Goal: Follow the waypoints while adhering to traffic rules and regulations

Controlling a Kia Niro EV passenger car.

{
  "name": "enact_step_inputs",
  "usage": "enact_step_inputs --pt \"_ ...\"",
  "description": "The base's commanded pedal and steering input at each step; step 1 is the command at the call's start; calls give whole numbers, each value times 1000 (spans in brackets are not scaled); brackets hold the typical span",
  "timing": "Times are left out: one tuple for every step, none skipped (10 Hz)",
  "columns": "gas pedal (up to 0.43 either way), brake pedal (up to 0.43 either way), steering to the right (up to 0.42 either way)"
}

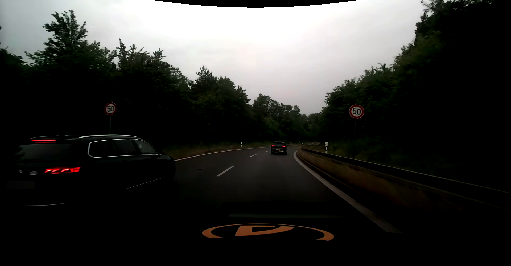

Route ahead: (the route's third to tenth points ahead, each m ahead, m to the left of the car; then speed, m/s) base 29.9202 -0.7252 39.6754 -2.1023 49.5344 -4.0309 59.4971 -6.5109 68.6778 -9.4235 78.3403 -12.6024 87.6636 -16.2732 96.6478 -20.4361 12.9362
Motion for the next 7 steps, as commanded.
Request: enact_step_inputs --pt "0 0 17" --pt "0 0 16" --pt "0 0 16" --pt "0 0 16" --pt "0 0 16" --pt "0 0 16" --pt "0 0 17"
